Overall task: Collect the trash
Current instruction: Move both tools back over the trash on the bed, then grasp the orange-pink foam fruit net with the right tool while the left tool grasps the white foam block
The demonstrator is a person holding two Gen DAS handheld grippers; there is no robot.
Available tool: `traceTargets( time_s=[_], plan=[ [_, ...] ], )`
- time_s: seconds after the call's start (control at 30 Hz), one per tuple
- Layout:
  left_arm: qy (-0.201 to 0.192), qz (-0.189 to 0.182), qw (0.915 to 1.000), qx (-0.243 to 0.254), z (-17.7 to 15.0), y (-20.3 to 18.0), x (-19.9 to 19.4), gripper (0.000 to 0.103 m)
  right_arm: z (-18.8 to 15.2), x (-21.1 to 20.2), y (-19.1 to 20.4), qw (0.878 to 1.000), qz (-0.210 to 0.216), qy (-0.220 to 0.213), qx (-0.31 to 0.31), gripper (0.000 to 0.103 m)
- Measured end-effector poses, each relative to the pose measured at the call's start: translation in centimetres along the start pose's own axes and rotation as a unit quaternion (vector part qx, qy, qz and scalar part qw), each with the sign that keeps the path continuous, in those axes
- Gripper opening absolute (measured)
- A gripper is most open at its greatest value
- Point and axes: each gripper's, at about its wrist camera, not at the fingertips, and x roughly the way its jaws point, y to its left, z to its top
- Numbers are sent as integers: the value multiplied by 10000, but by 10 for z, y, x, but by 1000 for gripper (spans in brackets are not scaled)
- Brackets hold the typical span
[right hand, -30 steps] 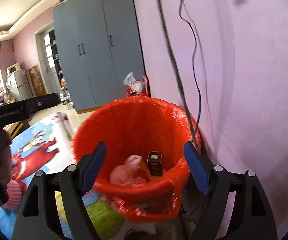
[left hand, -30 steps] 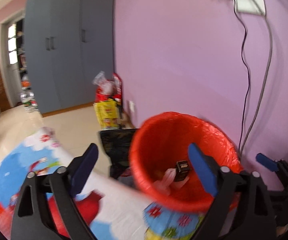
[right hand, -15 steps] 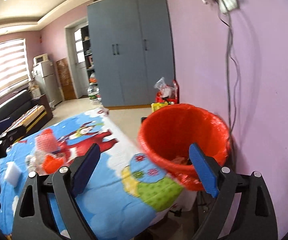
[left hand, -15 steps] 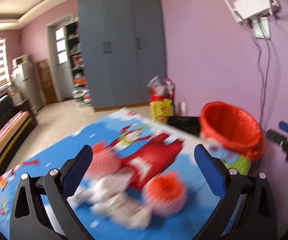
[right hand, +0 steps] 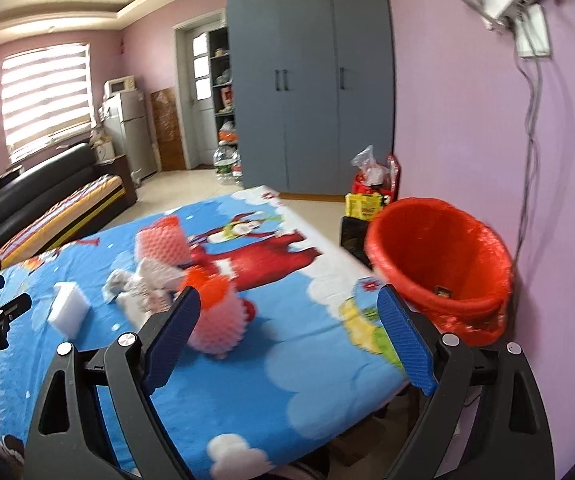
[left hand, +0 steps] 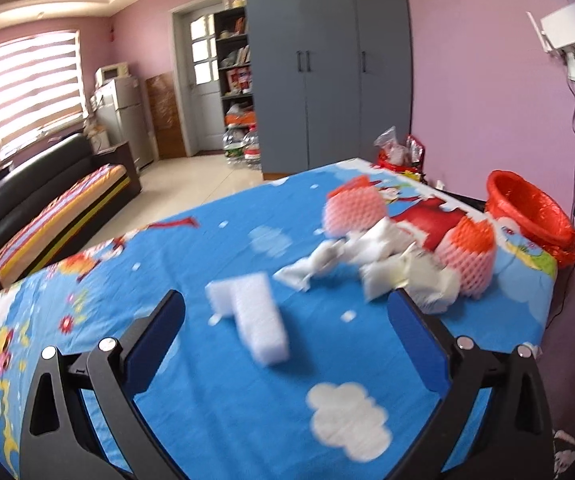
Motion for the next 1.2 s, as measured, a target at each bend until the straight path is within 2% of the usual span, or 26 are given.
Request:
traceTargets(
  time_s=[0.3,0.53,1.2],
  plan=[
    [203,148,9984,-506,-23,37,9,98,-14,17,43,9987,185,354,-327,85],
    [344,136,9982,-470,-26,34,28,98,-23,40,56,9975,246,587,-317,85],
    [756,234,9961,-384,-24,24,93,98,-29,122,57,9929,363,1109,-216,85]
  ],
)
